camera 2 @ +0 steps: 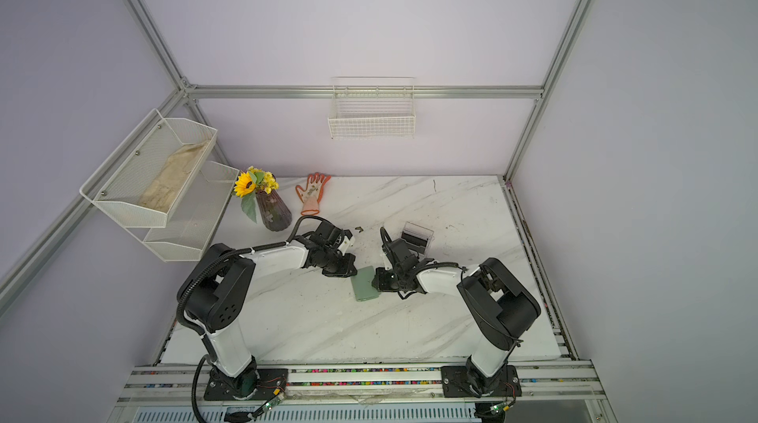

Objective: Insert credit cards into a card holder
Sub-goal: Open the card holder at the center of the board.

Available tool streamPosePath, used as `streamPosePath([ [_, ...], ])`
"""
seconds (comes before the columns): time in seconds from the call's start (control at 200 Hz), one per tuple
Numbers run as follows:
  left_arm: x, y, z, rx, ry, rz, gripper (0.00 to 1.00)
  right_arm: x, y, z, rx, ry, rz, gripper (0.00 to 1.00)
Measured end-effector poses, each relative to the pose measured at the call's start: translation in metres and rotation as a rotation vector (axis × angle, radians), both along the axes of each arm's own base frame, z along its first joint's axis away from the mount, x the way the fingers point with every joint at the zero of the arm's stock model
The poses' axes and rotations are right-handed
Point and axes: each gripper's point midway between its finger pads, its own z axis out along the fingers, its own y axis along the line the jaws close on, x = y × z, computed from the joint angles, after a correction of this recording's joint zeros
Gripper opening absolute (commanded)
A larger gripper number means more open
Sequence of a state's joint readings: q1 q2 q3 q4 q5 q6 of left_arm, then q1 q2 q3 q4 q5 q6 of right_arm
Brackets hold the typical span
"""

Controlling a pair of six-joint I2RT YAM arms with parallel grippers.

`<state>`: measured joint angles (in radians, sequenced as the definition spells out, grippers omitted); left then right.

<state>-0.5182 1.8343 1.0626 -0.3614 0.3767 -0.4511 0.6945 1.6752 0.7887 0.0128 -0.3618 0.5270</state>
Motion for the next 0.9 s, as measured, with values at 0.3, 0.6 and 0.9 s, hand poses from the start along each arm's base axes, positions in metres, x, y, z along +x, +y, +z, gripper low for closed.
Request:
streamPosePath([
  [0.3, 0.000, 0.000, 0.000, 0.000, 0.001, 0.001, 0.00, -0.004, 0.001, 0.008, 0.017, 0.003, 0.015, 0.03],
  [0.6, 0.002, -0.004, 0.009, 0.001, -0.004, -0.017, 0.48, -0.001, 0.009, 0.020, 0.054, -0.012, 0.035, 0.00],
  [0.9, 0.010, 0.016, 0.010, 0.092, -0.033, 0.025, 0.55, 0.004, 0.017, 0.034, 0.090, -0.035, 0.049, 0.00],
])
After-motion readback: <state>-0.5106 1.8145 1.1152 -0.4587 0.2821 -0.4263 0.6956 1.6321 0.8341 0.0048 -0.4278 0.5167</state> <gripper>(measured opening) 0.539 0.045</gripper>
